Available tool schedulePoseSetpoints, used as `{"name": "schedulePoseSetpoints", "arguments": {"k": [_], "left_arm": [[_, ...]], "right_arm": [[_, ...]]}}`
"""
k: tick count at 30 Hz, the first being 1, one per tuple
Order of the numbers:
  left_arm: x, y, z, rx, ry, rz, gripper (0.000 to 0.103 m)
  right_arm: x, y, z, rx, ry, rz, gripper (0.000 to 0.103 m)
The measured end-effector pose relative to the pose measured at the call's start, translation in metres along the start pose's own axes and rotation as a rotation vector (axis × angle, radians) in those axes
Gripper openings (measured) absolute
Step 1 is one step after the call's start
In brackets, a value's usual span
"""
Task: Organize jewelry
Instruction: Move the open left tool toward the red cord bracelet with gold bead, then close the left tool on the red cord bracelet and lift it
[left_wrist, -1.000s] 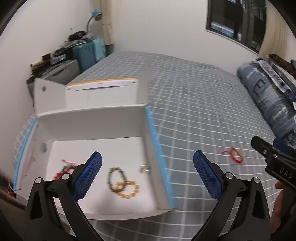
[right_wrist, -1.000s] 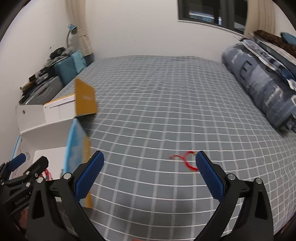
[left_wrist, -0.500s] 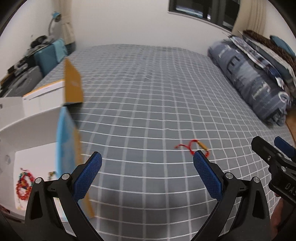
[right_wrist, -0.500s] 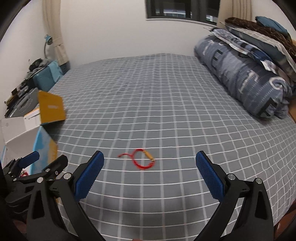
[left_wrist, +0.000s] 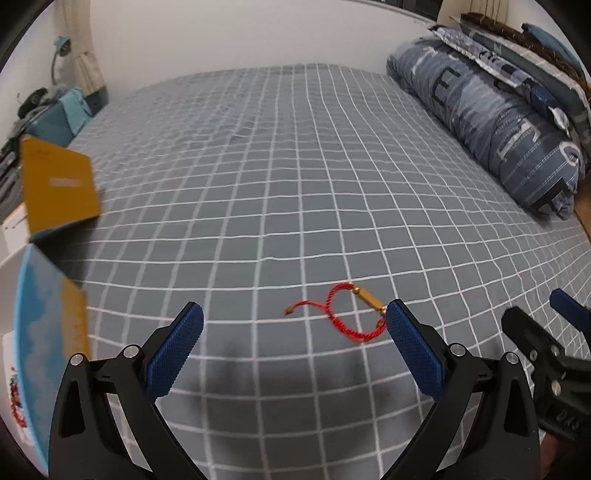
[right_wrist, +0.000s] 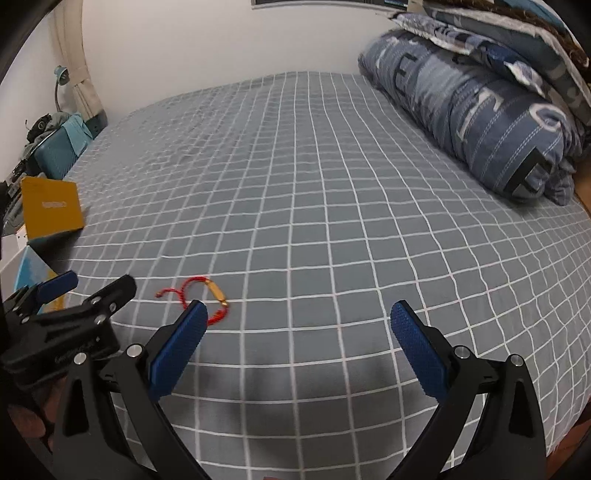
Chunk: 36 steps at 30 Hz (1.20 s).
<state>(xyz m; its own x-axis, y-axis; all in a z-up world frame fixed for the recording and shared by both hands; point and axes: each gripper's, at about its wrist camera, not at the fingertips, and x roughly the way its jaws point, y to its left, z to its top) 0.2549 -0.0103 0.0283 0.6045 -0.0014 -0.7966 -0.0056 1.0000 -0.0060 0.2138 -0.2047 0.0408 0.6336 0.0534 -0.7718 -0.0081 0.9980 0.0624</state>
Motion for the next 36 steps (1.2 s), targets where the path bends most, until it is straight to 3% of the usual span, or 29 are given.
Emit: {"name": "schedulePoseSetpoints", "arguments": {"k": [12,22,29,33,36], "left_arm": [[0.075,-0.021,0.002,0.025,0.079,0.011,0.097],[0.095,-0.028,-0.004,0.018,0.105,-0.015,0.094],[0.102,-0.031,-0.010,0.018,0.134,-0.045,0.068],[0.101,-0.031,-0.013,0.022,0.144,-0.047,0.040],[0.102,-0.030,-0.015,0.027,0.145,-0.042,0.033]], "right_arm": [[0.035,-0.033,-0.004,0.040,0.053,0.005,0.095],[0.046,-0.035,-0.007,0.042,0.058,0.014,0.095],[0.054,-0.034,-0.008,0.049,0.066,0.016,0.095],[0.059,-0.034,-0.008,0.051,0.069,0.019,0.095],[0.061,-0.034,-0.009,0.053,0.071,0.020,0.095]]}}
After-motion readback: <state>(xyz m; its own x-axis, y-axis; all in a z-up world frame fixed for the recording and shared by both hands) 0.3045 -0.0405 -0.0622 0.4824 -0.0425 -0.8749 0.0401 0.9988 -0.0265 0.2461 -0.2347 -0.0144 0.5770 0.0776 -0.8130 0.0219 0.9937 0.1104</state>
